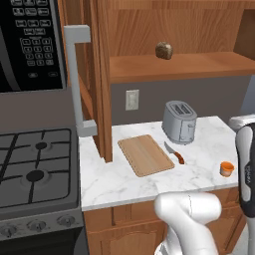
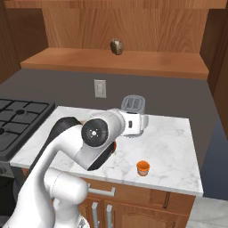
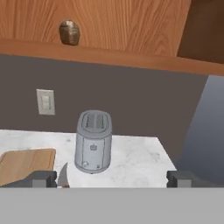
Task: Pick the bread, place it on the cutting board, pick the jam, place it on the counter, and close the cabinet.
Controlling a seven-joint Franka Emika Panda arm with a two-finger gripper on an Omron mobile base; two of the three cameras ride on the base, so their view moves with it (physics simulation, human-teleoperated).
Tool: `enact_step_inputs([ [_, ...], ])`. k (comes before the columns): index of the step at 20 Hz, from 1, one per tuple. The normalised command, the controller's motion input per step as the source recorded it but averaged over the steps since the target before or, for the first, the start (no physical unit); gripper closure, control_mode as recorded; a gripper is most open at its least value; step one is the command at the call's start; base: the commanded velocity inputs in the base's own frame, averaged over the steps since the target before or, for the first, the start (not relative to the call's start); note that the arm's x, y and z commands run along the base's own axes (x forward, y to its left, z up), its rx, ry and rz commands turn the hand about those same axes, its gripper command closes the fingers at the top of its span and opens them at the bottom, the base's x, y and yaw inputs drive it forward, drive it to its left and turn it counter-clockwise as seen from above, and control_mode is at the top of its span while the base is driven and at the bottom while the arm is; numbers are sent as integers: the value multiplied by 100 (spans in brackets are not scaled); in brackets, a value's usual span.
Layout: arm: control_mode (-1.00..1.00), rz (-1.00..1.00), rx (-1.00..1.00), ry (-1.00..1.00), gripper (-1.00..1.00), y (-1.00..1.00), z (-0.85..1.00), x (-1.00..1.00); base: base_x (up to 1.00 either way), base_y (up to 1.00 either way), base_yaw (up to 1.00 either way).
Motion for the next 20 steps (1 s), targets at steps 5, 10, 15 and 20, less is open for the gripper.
enact_step_inputs([
  [5,-100,8,7,0,-100,5,42,-3,0,0,0],
  [10,-100,8,6,0,-100,5,42,-1,0,0,0],
  [15,-100,4,2,0,-100,1,37,-6,0,0,0],
  [20,-100,2,0,0,-100,0,41,-20,0,0,0],
])
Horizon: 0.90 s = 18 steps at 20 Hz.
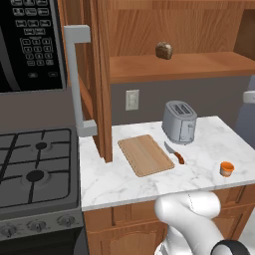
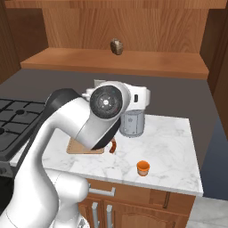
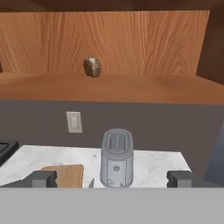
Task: Pick the bread, place it on the cutting board, pick the jam, place it on the counter, and close the cabinet.
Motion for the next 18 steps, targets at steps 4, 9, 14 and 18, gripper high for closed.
enact_step_inputs([
  [4,-100,3,0,0,-100,3,45,-25,0,0,0],
  [9,-100,3,0,0,-100,14,39,-17,0,0,0],
  [14,-100,4,0,9,-100,27,18,0,0,0,0],
  [18,-100,5,0,19,-100,23,6,0,0,0,0],
])
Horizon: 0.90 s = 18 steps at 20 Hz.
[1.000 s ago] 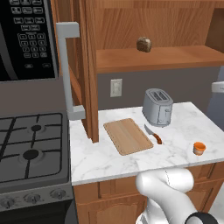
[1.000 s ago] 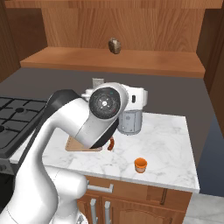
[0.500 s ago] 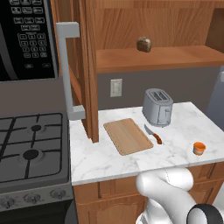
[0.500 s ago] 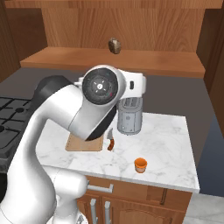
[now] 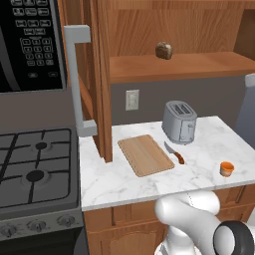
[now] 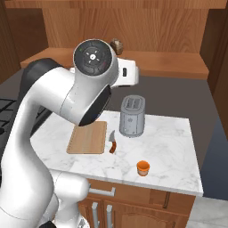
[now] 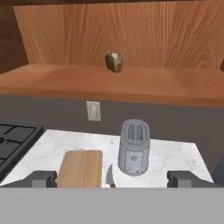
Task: Pick the bread, place it on the cutting board, pick the jam, place it on the counter, and close the cabinet.
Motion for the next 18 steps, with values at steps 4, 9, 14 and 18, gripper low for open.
enact_step_inputs([
  [4,-100,7,0,15,-100,13,0,0,0,0,0],
  [9,-100,8,0,0,-100,5,0,1,0,0,0],
  [14,-100,10,0,-6,-100,7,0,5,0,0,0],
  [18,-100,10,0,-3,-100,10,0,17,0,0,0],
])
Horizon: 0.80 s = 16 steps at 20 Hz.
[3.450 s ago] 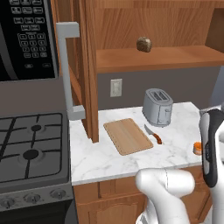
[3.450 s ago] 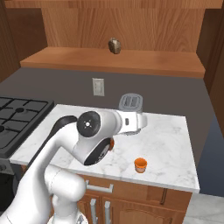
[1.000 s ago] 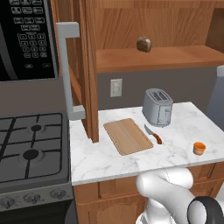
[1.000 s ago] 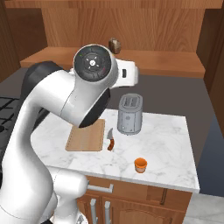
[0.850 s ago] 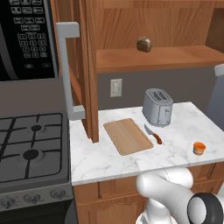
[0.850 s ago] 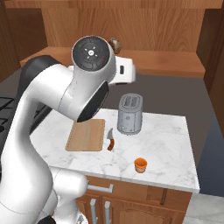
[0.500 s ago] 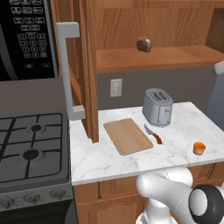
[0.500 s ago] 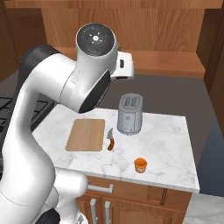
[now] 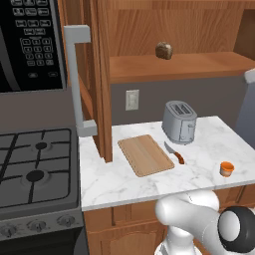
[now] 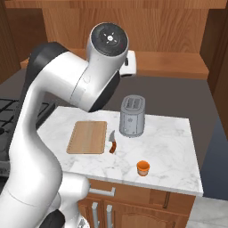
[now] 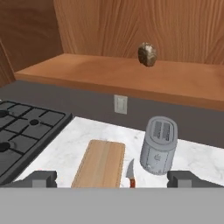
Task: Pick the bread, place it on the cutting board, pick the jam, place it on the counter, and close the cabinet.
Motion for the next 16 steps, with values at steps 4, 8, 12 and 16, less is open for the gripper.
enact_step_inputs([
  [4,-100,8,0,-1,-100,11,-1,28,0,0,0],
  [8,-100,5,0,0,-100,2,-1,40,0,0,0],
  [12,-100,1,0,0,-100,0,-1,48,0,0,0],
  [16,-100,0,0,0,-100,0,-4,60,0,0,0],
])
